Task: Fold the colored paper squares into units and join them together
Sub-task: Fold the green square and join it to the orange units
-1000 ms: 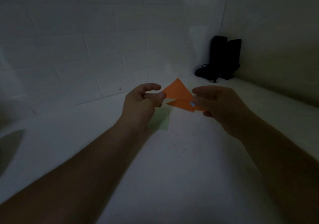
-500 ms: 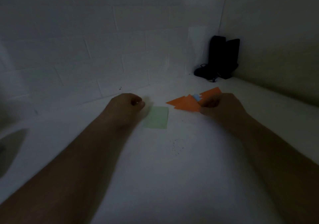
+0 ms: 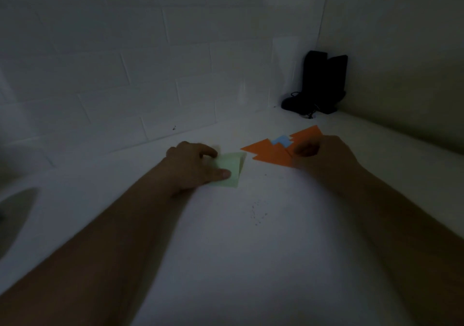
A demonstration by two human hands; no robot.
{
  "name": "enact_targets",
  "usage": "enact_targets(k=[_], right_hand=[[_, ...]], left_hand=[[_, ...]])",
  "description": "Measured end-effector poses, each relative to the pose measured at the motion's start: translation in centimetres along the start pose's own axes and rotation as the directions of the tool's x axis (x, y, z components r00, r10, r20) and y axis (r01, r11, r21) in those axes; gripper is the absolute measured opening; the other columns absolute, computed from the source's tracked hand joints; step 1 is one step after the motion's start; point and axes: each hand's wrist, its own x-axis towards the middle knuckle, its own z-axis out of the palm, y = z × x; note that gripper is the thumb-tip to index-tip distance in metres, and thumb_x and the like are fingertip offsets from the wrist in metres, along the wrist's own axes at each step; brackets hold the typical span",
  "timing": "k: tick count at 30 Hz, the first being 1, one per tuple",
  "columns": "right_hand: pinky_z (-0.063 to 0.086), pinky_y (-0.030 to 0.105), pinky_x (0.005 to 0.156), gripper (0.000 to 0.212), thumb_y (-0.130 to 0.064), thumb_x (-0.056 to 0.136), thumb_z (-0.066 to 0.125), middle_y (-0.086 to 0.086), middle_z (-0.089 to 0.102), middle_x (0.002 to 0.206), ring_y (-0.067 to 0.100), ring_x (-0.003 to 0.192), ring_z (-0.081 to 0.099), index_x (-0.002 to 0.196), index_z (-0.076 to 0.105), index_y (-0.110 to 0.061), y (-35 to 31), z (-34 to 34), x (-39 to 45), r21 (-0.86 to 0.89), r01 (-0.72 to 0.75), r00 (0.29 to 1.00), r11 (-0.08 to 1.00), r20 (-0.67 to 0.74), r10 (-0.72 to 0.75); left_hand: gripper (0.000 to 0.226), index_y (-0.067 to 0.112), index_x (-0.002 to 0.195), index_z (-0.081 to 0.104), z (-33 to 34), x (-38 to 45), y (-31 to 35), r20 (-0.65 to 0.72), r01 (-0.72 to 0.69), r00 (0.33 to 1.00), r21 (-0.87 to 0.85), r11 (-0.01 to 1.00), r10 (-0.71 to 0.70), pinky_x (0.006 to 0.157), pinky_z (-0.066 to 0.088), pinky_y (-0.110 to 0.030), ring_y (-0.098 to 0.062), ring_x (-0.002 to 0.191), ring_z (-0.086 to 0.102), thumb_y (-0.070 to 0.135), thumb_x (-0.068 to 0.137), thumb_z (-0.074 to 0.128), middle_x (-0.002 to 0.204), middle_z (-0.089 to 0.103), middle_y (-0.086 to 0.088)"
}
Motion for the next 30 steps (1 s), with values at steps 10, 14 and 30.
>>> enact_targets(k=[10,14,30], right_hand=[[0.057,0.035,0.078,0.009,-0.025,0.082,0.078,-0.006,0.072,0.088,0.014,0.087,0.067,0.088,0.073,-0.03,-1.6,0.3,-0.3,0.15,0.038,0.985,0.988,-0.17,-0.012],[0.047,0.021,0.058,0.009,-0.025,0.086,0.075,-0.006,0.068,0.076,0.004,0.065,0.06,0.083,0.07,-0.032,-3.1,1.2,-1.5,0.092,0.129,0.985,0.987,-0.13,-0.116],[0.062,0.034,0.07,0.021,-0.001,0.085,0.074,0.004,0.076,0.083,0.022,0.079,0.072,0.099,0.071,-0.017,-4.6,1.1,-2.6,0.589,0.02,0.983,0.808,0.136,-0.124]], left_hand=[[0.046,0.038,0.115,0.067,0.6,-0.3,0.1,-0.062,-0.119,0.992,-0.267,0.956,0.107,0.081,0.051,-0.025,-0.012,0.096,0.063,0.045,0.074,0.088,0.11,0.064,0.009],[0.057,0.04,0.124,0.054,1.1,-0.9,1.3,-0.132,-0.249,0.968,-0.38,0.891,0.214,0.066,0.057,-0.023,-0.008,0.074,0.069,0.026,0.079,0.088,0.095,0.071,0.007],[0.033,-0.001,0.131,0.063,2.4,-1.9,4.4,0.065,-0.012,0.934,-0.977,0.211,0.351,0.083,0.062,-0.038,-0.034,0.106,0.071,-0.001,0.098,0.059,0.123,0.071,-0.023]])
